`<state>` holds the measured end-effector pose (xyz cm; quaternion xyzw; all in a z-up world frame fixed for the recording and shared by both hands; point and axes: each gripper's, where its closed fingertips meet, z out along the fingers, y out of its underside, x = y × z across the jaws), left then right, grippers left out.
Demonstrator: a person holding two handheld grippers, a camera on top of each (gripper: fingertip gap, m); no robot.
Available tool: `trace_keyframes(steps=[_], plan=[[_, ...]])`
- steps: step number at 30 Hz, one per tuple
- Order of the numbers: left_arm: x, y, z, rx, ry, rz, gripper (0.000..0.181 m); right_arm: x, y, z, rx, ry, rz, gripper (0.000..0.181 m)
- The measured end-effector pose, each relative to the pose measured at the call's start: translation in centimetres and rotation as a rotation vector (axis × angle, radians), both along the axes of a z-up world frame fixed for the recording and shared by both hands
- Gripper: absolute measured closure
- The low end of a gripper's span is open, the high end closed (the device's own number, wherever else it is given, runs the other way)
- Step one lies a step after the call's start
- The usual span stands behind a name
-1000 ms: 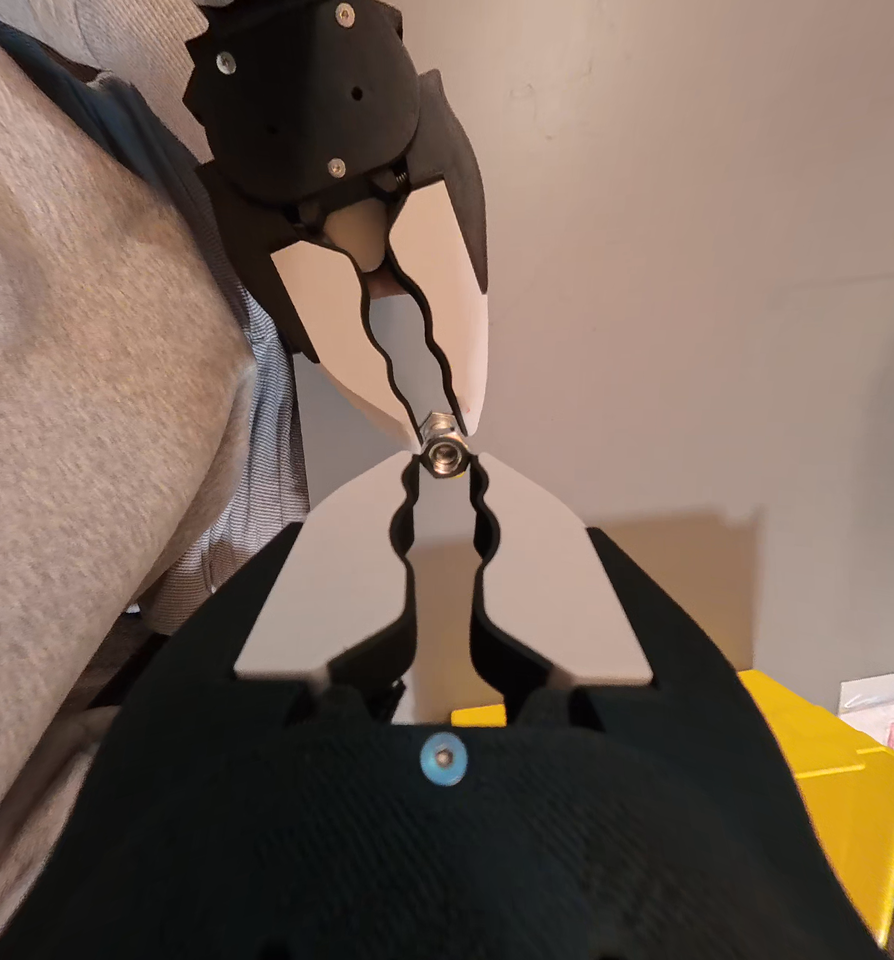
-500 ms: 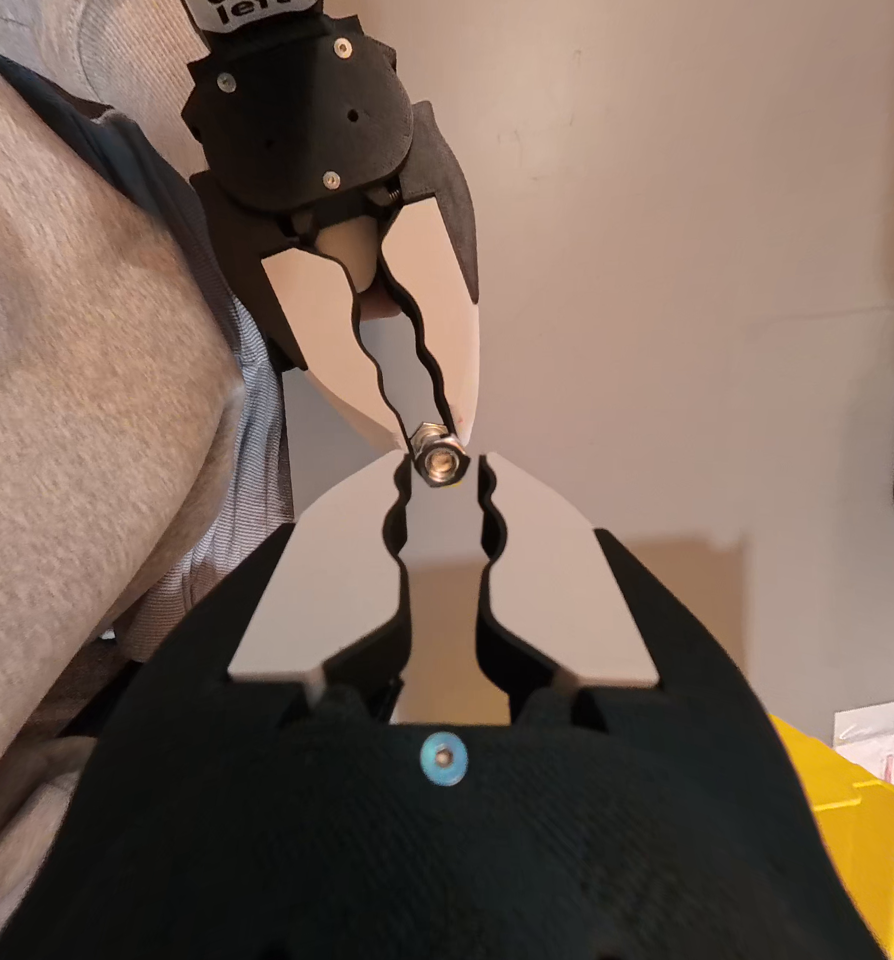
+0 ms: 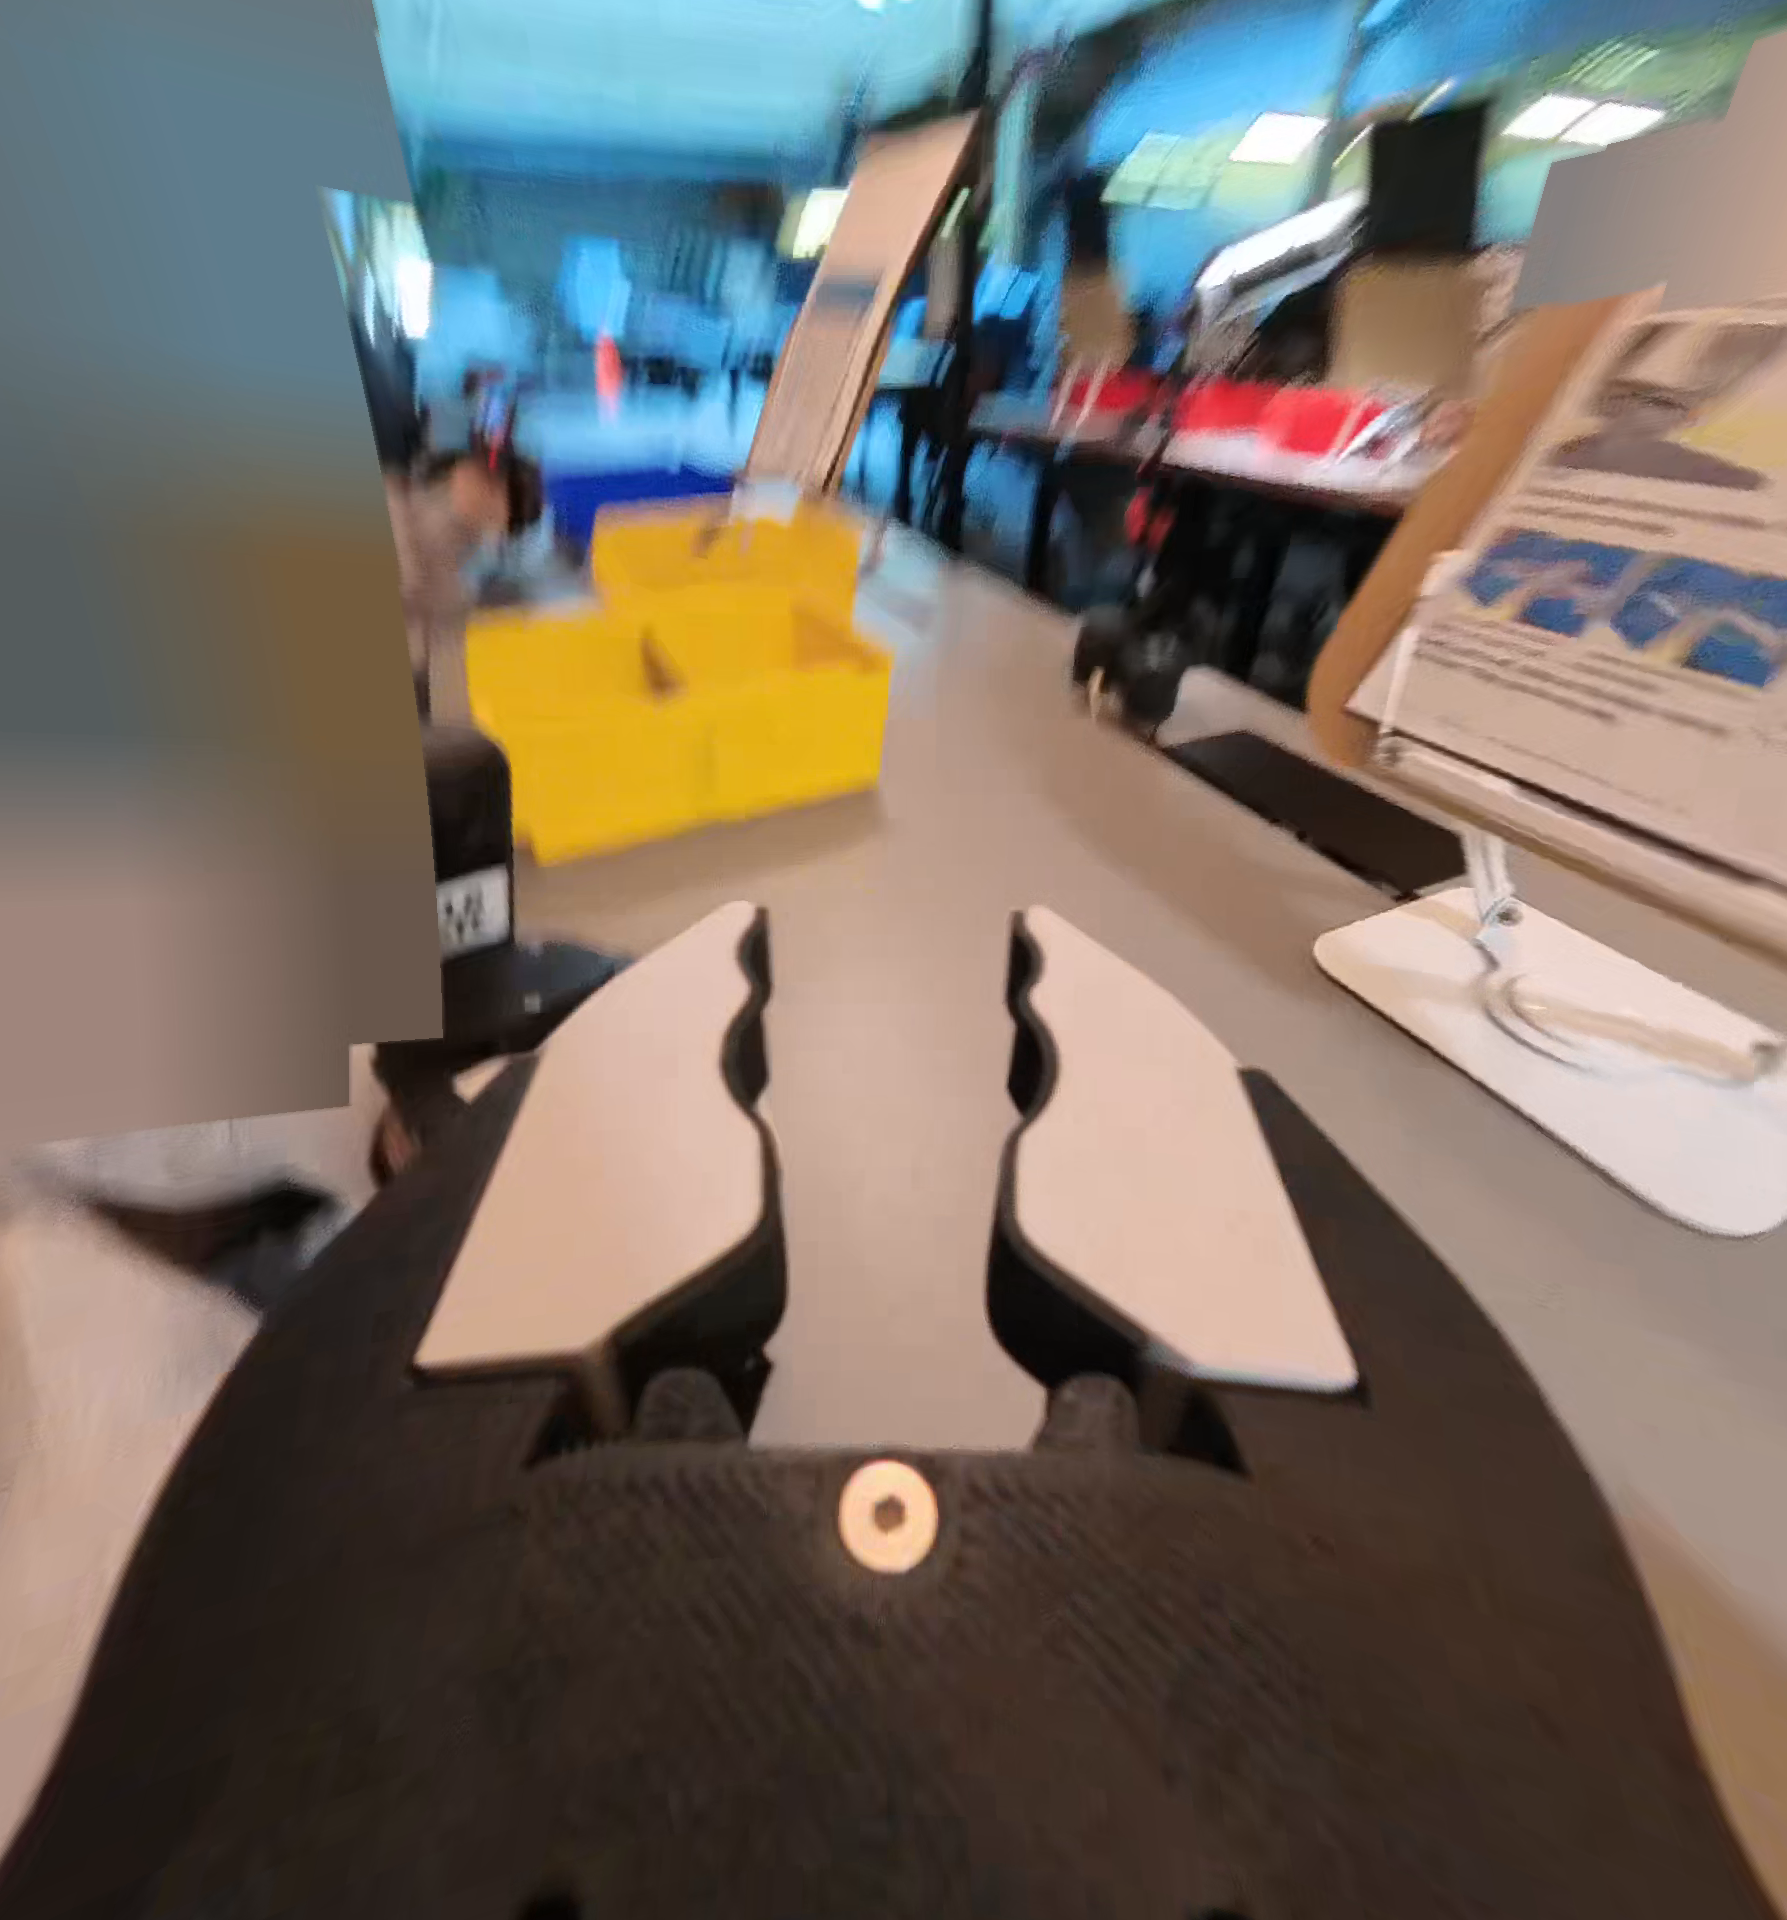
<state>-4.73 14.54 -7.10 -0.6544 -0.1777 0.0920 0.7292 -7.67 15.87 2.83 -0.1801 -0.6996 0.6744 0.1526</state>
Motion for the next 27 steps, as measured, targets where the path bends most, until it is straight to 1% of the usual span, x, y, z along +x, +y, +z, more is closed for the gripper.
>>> trace_keyframes(steps=[1, 2, 3, 4, 5, 7, 9, 10, 11, 13, 16, 22, 27], plan=[[-0.1, 0.0, -0.2, -0.006, -0.002, 0.001, 0.162, 0.3, 0.5, -0.4, -0.154, 0.003, -0.019, 0.143], [-0.2, 0.0, -0.5, -0.012, -0.005, 0.003, 0.162, 0.6, 0.9, -1.4, -0.273, -0.002, -0.040, 0.138], [-0.3, 0.0, -0.6, -0.014, -0.012, 0.001, 0.162, 0.9, 0.9, -2.8, -0.322, -0.017, -0.059, 0.131], [-0.4, 0.0, -0.5, -0.009, -0.015, 0.000, 0.163, 1.4, 0.5, -4.1, -0.320, -0.021, -0.057, 0.130], [-0.4, 0.0, -0.5, -0.005, -0.016, -0.002, 0.163, 1.9, -0.3, -4.7, -0.297, -0.007, -0.039, 0.128], [-0.4, 0.0, -0.5, 0.002, -0.020, -0.010, 0.162, 3.1, -2.0, -4.8, -0.217, 0.080, 0.020, 0.122], [-0.4, 0.0, -0.4, 0.008, -0.021, -0.013, 0.162, 3.3, -2.6, -5.1, -0.139, 0.183, -0.020, 0.129], [-0.4, 0.0, -0.4, 0.008, -0.021, -0.016, 0.162, 3.2, -2.4, -5.1, -0.135, 0.210, -0.053, 0.131], [-0.4, 0.1, -0.4, 0.006, -0.019, -0.020, 0.162, 3.1, -2.1, -5.1, -0.146, 0.208, -0.064, 0.133], [-0.2, 0.1, -0.4, 0.002, -0.008, -0.025, 0.162, 2.9, -1.7, -5.2, -0.176, 0.148, -0.043, 0.141], [0.1, 0.4, -0.4, -0.011, 0.009, -0.038, 0.163, 2.4, -1.1, -5.8, -0.192, 0.080, -0.019, 0.148], [0.5, 0.6, -0.5, -0.031, 0.033, -0.048, 0.163, 2.5, -1.8, -6.7, -0.208, 0.001, 0.034, 0.146], [0.8, 0.8, -0.5, -0.038, 0.042, -0.058, 0.162, 3.0, -2.1, -6.5, -0.183, 0.044, 0.038, 0.150]])
